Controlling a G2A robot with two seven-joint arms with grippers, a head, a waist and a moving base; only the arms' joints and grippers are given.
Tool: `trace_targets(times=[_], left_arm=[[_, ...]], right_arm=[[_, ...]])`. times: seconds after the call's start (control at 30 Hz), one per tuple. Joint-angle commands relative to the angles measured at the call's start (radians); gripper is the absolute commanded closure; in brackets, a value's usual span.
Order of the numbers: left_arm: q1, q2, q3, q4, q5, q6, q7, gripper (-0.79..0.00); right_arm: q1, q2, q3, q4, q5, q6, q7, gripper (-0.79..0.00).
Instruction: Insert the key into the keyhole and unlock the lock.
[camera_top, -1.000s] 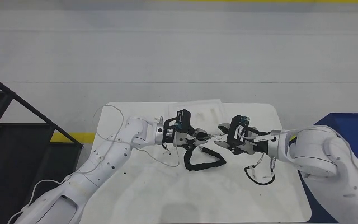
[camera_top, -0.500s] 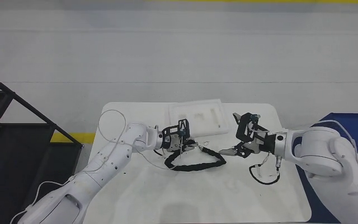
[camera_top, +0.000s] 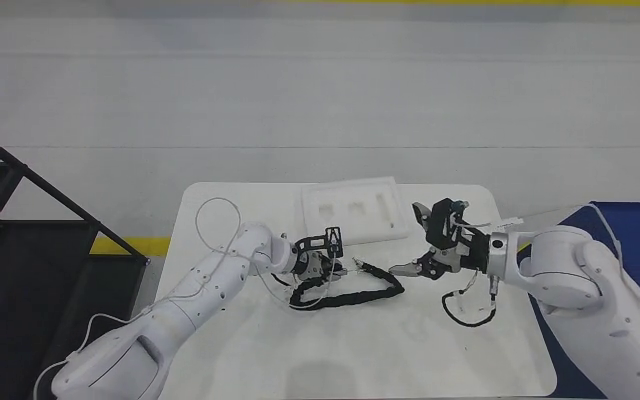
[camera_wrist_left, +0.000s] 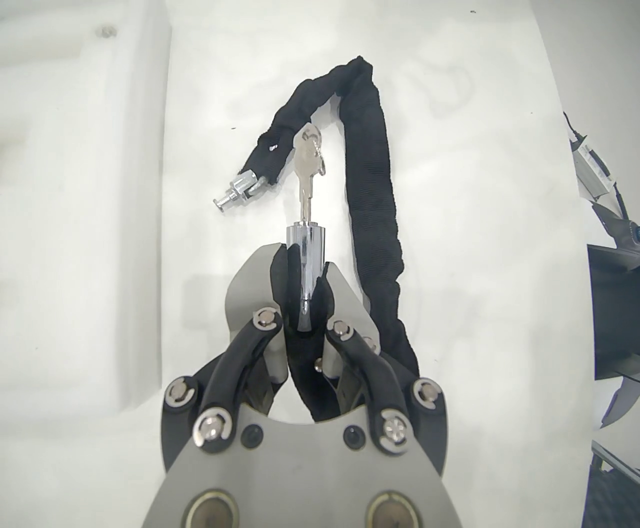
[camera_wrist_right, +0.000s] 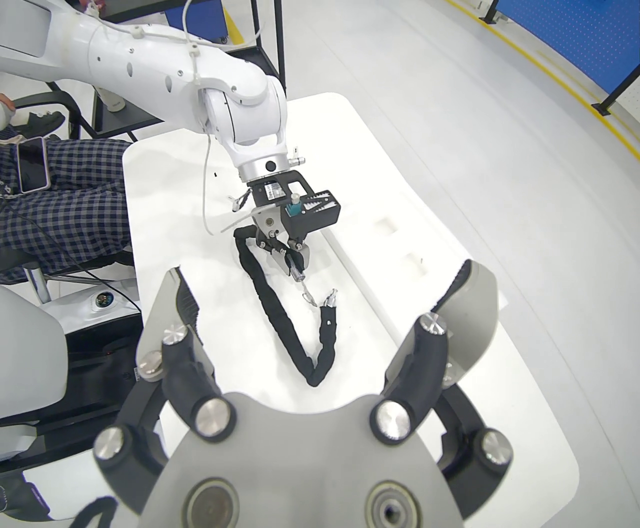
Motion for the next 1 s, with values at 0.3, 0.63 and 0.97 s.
trace_targets(times=[0.3,0.63,0.97], left_arm=[[-0.079,-0.011,-0.028,0.042,-0.001,-0.106,0.120,-0.785],[-0.227,0.036,-0.060,-0.030,-0.025,-0.106,0.181,-0.785],[-0.395,0.099,-0.028,0.004,-0.244,-0.106,0.259,-0.785]], right_arm=[[0.075,-0.015,-0.061,0.126,0.032,-0.096,-0.072,-0.785],[0.249,-0.035,-0.093,0.274,-0.075,-0.205,-0.140,-0.785],[0.524,-0.071,-0.220,0.565,-0.038,-0.275,-0.193,-0.785]])
